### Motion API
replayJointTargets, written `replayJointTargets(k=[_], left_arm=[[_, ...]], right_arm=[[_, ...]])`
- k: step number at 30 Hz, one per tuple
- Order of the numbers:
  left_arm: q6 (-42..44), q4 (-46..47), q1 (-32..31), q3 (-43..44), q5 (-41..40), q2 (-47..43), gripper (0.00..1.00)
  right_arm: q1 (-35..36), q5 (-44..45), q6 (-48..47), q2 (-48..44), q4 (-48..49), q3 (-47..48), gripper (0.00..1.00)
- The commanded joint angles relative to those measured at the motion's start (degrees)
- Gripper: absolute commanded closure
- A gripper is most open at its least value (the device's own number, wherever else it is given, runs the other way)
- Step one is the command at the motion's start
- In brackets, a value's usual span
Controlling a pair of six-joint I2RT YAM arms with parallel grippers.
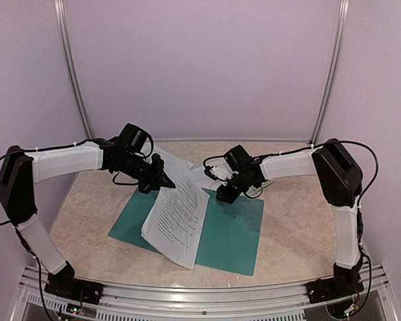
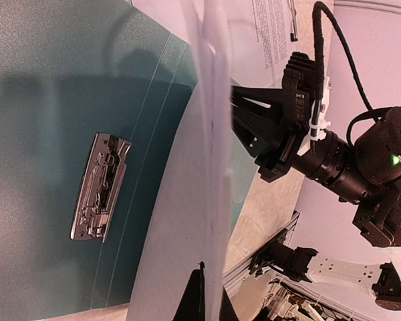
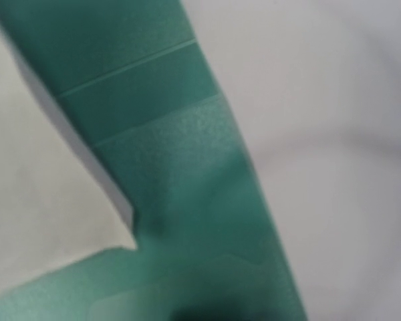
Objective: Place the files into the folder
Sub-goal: Insert the file into the form pockets on the folder.
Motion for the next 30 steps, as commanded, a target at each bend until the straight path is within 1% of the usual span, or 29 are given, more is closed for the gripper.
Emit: replayJointTargets(k=[1,9,14,16,18,19,21,24,25,26,27,30], left_arm=[[0.9,-0.9,-1.0,1.3,-0.4,1.9,1.0],[0.4,-0.5,-1.7,3.1,0.5,4.0,1.0],[0.2,-0.5,-1.6,2.7,0.2,3.2,1.0],[0.2,-0.5,-1.3,1.9,0.1,2.2,1.0],[0.2,-0.5,-0.7,0.7,-0.3,0.8,1.0],[0.3,-0.5,-0.4,0.1,-0.5,-0.2,1.0],[0.8,-0.6,0.3,-0.9,-0.9,-1.6,1.0],[2.4,-1.3,0.9,-1.5,-1.1,-3.1,1.0],[2.9,-1.6,0.9,-1.5,-1.1,-3.5,1.0],[3.4,-1.9,0.9,-1.6,-0.9,-3.8,1.0],[3.6,-2.2,0.8,-1.8,-0.2,-4.0,1.0],[3.9,-3.1,0.0,-2.3,1.9,-5.1,1.0]], right_arm=[[-0.5,0.7,0.5,2.0,-9.8,-3.1,0.8],[-0.6,-0.2,0.5,2.0,-9.5,-2.9,0.83],[-1.1,-0.8,0.4,1.3,-9.3,-3.0,0.84],[-1.1,-0.5,0.6,0.9,-9.2,-3.0,0.84],[-1.1,-0.2,0.8,-0.1,-8.9,-3.1,0.81],[-1.1,0.1,1.1,-0.7,-8.6,-3.3,0.76],[-1.1,0.7,1.4,-2.9,-7.8,-4.1,0.61],[-1.1,1.7,1.7,-6.7,-7.2,-5.3,0.23],[-1.1,2.1,1.7,-7.8,-7.4,-5.4,0.15],[-1.0,2.5,1.7,-8.7,-7.7,-5.6,0.09],[-0.8,3.2,1.9,-10.0,-8.1,-6.2,0.04],[0.0,5.5,2.6,-13.7,-9.1,-8.2,0.01]])
